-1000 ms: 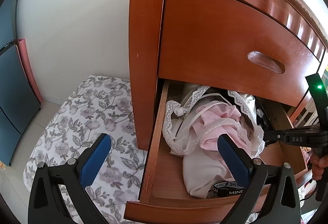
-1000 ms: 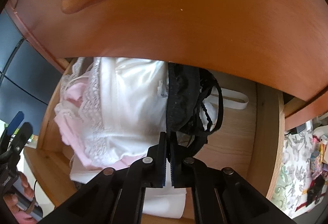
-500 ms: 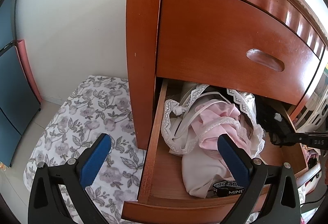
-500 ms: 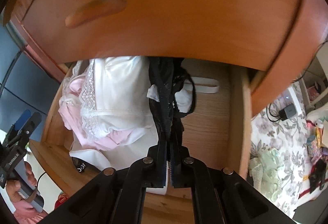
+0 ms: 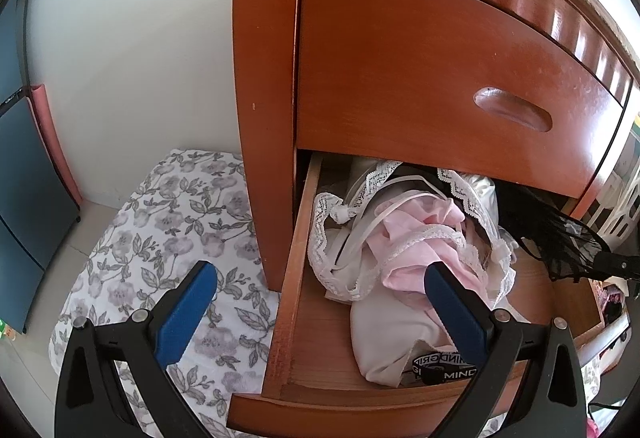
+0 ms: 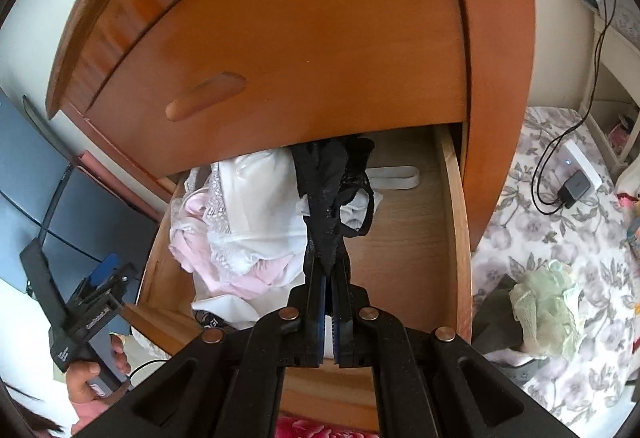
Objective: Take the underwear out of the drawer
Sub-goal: 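Carry the black lace garment out of the drawer over the bedsheet, then lower the black lace garment onto the pile and open the right gripper, then move the right gripper back into the drawer toward the pink garment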
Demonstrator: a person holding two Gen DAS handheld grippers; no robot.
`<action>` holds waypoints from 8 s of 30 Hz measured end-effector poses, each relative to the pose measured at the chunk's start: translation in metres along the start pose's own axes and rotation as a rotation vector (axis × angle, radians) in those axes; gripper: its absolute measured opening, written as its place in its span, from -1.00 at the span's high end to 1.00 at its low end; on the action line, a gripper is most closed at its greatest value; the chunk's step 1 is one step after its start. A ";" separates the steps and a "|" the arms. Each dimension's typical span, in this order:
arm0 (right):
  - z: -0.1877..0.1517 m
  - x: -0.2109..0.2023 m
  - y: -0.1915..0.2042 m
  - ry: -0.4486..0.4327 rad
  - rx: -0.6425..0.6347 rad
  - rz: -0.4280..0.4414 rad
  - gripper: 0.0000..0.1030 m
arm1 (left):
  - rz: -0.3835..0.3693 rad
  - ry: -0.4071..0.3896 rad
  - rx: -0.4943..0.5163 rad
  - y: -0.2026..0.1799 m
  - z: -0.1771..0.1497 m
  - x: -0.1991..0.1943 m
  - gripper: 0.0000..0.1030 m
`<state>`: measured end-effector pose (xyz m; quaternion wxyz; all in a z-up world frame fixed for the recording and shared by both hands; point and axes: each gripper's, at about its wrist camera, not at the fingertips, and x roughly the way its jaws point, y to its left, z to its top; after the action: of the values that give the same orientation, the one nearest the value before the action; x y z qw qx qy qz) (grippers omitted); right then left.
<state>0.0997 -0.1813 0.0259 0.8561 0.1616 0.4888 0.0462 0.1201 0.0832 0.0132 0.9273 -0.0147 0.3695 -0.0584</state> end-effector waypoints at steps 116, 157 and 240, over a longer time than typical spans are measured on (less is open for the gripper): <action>-0.075 -0.026 -0.185 -0.001 0.521 -0.507 -0.70 | -0.004 0.012 0.088 -0.020 -0.002 -0.003 -1.00; -0.039 -0.095 -0.141 -0.377 0.350 -0.536 -1.00 | -0.009 0.006 0.079 -0.019 0.000 -0.003 -1.00; -0.006 0.144 0.146 0.324 -0.472 -0.068 0.49 | 0.021 0.015 -0.081 0.021 0.000 0.008 -1.00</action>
<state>0.1804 -0.0080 -0.0483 0.7819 -0.0681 0.6000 0.1551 0.1276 0.1031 0.0063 0.9237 -0.0477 0.3787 -0.0340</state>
